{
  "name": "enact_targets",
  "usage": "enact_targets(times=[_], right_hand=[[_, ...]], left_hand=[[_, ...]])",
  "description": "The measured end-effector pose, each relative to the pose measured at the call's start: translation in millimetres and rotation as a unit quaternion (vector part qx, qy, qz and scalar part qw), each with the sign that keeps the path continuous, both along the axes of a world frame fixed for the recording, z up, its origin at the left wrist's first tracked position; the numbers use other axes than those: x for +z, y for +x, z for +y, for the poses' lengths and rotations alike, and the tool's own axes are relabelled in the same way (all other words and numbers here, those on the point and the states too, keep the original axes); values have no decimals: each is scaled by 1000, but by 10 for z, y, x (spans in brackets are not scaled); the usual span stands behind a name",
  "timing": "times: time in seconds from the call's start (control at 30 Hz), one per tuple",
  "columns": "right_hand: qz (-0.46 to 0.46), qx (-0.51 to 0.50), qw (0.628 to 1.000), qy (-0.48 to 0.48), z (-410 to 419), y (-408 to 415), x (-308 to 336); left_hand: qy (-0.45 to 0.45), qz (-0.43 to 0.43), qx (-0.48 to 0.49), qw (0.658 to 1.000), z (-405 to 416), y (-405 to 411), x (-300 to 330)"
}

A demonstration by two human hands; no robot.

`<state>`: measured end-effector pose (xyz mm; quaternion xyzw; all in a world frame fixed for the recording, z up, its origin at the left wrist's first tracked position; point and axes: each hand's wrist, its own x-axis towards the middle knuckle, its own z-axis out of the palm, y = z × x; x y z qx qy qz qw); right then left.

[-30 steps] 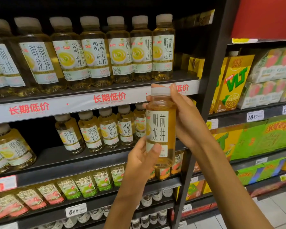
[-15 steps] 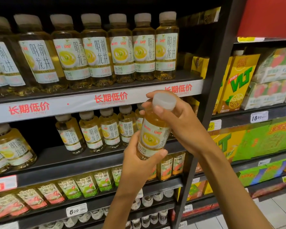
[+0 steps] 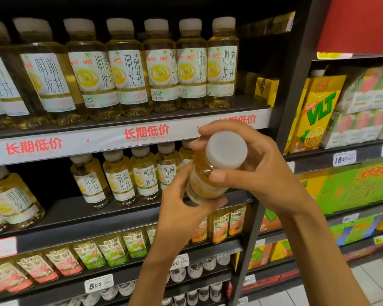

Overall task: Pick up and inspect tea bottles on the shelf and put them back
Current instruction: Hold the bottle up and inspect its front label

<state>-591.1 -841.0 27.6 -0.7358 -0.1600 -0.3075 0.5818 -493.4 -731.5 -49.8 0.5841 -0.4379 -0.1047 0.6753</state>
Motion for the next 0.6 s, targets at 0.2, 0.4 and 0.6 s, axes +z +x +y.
enact_targets(times=[0.2, 0.4, 0.6], right_hand=[[27, -18, 994, 108, -24, 86, -15], [81, -4, 978, 191, -26, 218, -32], [123, -14, 973, 197, -47, 275, -28]], left_hand=[[43, 45, -80, 995, 99, -23, -3], [127, 187, -217, 950, 226, -7, -67], [64, 304, -231, 922, 216, -14, -158]])
